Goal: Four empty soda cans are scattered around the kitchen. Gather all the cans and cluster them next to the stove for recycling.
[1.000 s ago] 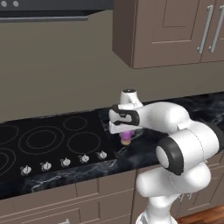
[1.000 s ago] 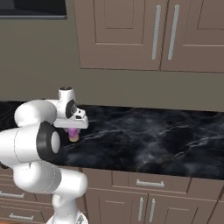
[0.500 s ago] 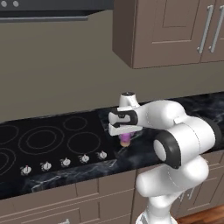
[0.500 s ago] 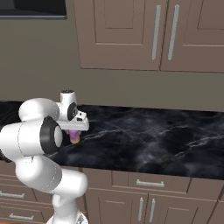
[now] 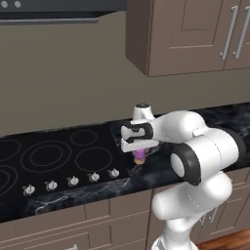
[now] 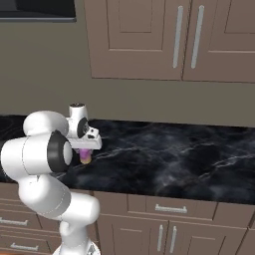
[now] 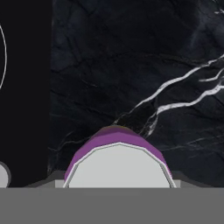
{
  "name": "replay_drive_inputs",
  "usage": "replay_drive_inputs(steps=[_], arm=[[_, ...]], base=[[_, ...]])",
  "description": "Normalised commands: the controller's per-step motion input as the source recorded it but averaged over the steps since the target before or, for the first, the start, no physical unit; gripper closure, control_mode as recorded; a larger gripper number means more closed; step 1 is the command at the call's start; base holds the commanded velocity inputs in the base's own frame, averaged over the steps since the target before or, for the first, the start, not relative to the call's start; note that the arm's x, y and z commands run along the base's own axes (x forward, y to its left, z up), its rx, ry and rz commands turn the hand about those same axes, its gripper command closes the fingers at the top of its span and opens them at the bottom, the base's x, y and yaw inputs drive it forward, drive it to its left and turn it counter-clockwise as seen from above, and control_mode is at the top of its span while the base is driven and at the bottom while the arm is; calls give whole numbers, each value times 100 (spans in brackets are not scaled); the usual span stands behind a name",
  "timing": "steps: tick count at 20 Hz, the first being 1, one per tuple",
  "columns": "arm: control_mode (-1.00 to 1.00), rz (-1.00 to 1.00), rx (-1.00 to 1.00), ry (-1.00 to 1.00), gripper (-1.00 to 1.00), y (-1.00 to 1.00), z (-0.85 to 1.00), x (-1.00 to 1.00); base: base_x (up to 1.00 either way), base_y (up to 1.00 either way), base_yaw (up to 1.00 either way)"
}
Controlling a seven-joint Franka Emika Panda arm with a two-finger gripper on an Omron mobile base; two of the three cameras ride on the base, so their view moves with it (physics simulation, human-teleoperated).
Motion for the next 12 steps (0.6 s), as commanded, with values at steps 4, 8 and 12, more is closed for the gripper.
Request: replay_drive_inputs(steps=[4,8,12], arm=[[-100,0,0,1,-100,0,0,1],[-100,0,0,0,-100,0,0,4],[-100,0,0,0,-100,0,0,0]], base=[[0,0,0],[0,0,0],[0,0,0]])
